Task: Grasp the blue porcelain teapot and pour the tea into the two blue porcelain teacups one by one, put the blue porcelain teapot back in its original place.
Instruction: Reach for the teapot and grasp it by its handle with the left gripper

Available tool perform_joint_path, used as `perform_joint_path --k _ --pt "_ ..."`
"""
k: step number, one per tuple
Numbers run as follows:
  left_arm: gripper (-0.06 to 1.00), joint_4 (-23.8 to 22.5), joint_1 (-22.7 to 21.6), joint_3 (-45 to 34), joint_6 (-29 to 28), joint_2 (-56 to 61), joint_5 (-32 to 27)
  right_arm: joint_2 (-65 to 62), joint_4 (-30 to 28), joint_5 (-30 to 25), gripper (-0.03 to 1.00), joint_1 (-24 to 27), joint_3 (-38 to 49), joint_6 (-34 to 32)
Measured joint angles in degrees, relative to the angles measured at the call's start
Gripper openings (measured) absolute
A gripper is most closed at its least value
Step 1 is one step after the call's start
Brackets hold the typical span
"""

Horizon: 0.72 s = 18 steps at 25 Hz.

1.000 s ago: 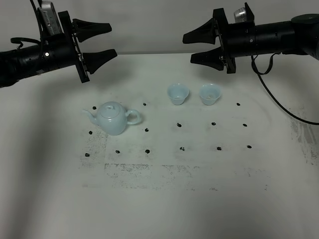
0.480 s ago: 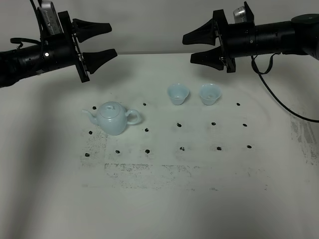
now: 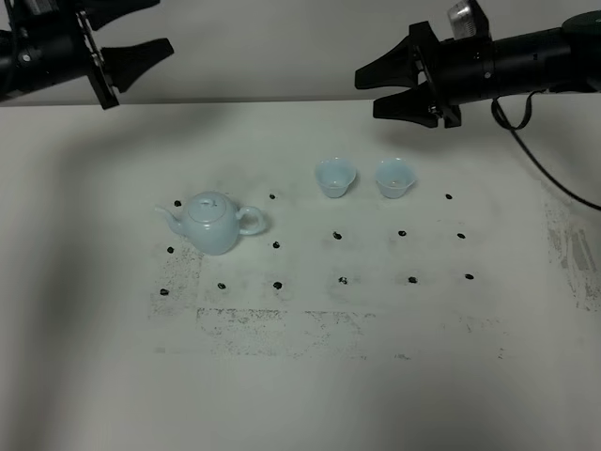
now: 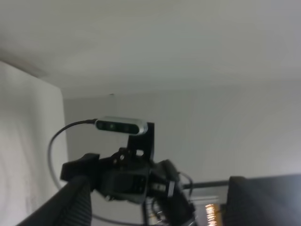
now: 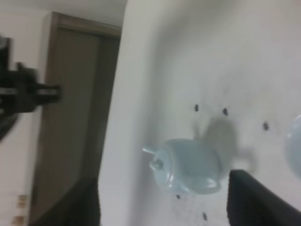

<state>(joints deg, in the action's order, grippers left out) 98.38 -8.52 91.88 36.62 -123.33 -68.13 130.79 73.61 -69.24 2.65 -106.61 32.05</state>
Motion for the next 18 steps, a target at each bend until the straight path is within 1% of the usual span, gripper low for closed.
perform_joint_path --k 5,10,13,14,18 --pt "0.62 -7.12 -2.83 0.00 -0.05 7.45 -0.13 -5.18 -6.23 -0.04 0.59 2.93 0.00 0.00" --pt "0.62 -12.19 -3.82 0.00 -0.40 11.55 -0.20 -10.74 -17.18 -0.04 0.59 5.09 0.00 -0.93" --pt "0.62 -12.98 -3.87 0.00 -0.40 12.89 -0.22 -14.77 -25.59 -0.29 0.59 6.19 0.00 -2.55" --pt "0.62 -12.98 -3.87 0.00 -0.34 13.26 -0.22 -16.16 -28.81 -0.34 0.59 6.47 0.00 -3.64" --pt "0.62 -13.33 -3.87 0.00 -0.22 13.90 -0.22 -21.98 -38.08 -0.44 0.59 7.78 0.12 -8.86"
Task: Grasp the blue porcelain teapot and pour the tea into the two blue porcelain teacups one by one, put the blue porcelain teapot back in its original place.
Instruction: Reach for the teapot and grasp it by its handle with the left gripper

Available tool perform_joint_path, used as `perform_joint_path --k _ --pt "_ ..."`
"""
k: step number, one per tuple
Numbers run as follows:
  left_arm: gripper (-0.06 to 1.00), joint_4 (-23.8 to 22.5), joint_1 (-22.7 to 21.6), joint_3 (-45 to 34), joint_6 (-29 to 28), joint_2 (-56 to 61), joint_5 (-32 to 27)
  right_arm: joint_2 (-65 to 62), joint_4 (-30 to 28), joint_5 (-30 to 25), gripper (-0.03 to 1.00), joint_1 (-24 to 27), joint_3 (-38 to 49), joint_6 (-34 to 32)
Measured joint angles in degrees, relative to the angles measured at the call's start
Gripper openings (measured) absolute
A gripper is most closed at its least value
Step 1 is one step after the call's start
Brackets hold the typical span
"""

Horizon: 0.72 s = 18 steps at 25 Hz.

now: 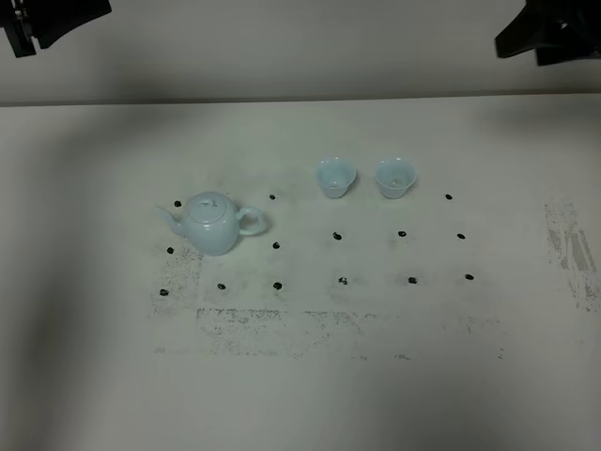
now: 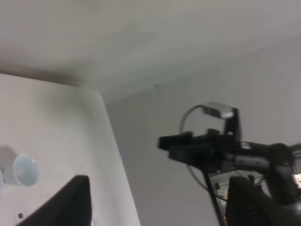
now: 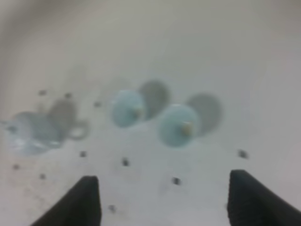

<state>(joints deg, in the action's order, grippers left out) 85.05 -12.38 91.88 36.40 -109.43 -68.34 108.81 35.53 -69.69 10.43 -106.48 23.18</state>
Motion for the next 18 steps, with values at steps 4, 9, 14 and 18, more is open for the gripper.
perform_joint_path --k 4,9,14,18 --pt "0.62 -0.94 0.00 0.00 1.17 0.18 0.00 -8.10 -6.65 0.01 0.58 0.26 3.65 -2.98" --pt "0.62 -1.15 -0.07 0.00 2.52 0.68 0.00 -19.23 -19.34 -0.27 0.57 0.14 11.91 -10.05" --pt "0.62 -1.15 -0.07 0.00 3.36 0.86 0.00 -32.30 -34.67 5.96 0.57 -3.34 21.15 -18.36" --pt "0.62 -1.15 -0.07 0.00 4.09 0.86 0.00 -43.60 -44.90 8.92 0.57 -9.19 29.57 -24.90"
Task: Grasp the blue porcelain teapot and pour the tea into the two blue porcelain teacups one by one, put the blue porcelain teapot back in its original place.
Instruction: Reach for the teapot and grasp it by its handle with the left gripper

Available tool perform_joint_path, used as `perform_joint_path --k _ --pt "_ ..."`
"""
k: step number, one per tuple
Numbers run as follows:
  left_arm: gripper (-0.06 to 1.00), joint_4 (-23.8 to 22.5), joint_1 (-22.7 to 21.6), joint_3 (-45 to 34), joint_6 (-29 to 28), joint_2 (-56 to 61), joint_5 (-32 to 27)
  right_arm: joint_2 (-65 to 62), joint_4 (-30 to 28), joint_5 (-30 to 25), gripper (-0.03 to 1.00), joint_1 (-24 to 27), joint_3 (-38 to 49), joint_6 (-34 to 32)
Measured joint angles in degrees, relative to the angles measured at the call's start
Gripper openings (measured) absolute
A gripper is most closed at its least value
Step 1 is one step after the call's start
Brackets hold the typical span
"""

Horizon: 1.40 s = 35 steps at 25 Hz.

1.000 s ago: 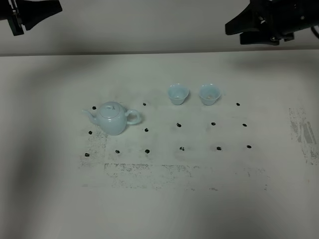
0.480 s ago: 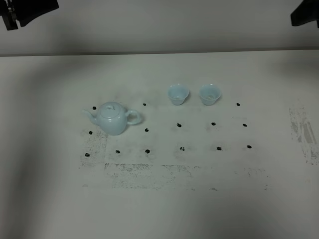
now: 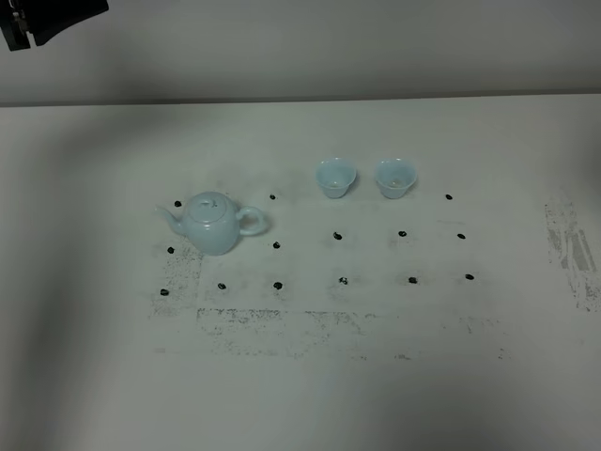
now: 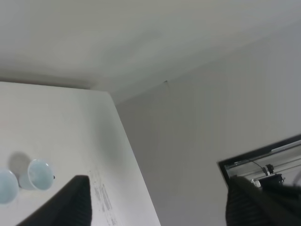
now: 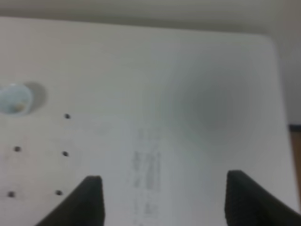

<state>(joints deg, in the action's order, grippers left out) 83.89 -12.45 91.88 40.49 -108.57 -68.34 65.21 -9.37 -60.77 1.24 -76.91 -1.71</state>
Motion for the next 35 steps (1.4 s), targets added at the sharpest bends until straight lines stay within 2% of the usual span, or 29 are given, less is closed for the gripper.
perform_joint_path --k 3,7,12,16,20,35 --pt "0.62 0.00 0.00 0.00 0.72 0.00 0.00 -9.99 -7.23 0.47 0.57 -3.79 8.25 -4.82" --pt "0.62 0.00 0.00 0.00 1.42 0.00 0.00 -22.48 -9.29 0.34 0.57 -6.62 18.17 -7.04" --pt "0.62 0.00 0.00 0.00 1.53 0.00 0.00 -36.84 -6.44 -0.95 0.57 -7.31 28.66 -7.44" --pt "0.62 0.00 0.00 0.00 1.67 0.00 0.00 -45.05 -4.89 -2.72 0.57 -7.31 33.91 -7.13" --pt "0.62 0.00 0.00 0.00 1.67 0.00 0.00 -51.35 0.00 -3.42 0.57 -7.31 38.40 -5.13" --pt "0.62 -2.69 0.00 0.00 1.70 0.00 0.00 -65.38 8.19 -3.47 0.57 -7.31 45.24 2.09"
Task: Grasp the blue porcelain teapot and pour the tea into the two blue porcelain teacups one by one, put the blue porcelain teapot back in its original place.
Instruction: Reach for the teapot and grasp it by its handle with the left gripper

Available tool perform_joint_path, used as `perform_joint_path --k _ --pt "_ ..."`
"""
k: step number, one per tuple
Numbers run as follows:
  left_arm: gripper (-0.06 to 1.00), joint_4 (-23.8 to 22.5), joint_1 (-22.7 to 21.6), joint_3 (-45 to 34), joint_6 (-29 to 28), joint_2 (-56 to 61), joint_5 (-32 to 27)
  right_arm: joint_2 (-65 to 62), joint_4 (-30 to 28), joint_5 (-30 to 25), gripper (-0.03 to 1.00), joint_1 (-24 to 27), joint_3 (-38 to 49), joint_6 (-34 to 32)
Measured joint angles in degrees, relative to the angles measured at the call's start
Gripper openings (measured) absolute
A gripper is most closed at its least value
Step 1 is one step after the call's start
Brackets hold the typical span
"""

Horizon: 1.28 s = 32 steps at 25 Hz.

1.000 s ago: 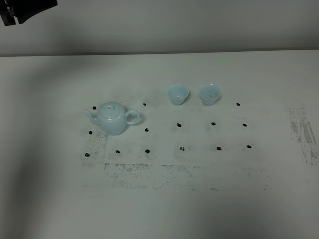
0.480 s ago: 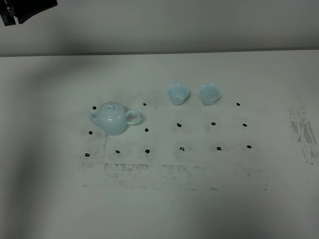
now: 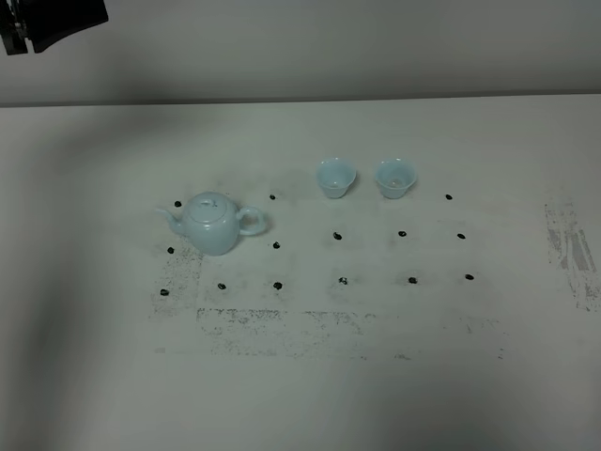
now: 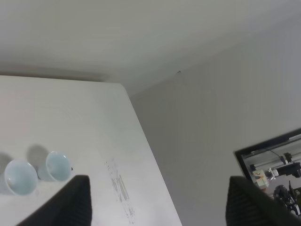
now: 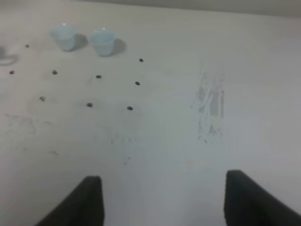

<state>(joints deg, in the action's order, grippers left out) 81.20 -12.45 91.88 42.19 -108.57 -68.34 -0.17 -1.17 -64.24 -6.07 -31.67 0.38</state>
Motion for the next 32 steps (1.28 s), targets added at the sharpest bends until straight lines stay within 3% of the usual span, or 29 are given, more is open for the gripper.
perform_joint_path --k 7,32 --pt "0.62 -0.02 0.00 0.00 0.00 0.00 0.00 -0.25 2.32 0.01 0.57 0.00 1.57 3.21" --pt "0.62 -0.06 0.00 0.00 0.04 0.00 0.00 -0.25 2.85 0.32 0.57 0.57 1.63 3.34"
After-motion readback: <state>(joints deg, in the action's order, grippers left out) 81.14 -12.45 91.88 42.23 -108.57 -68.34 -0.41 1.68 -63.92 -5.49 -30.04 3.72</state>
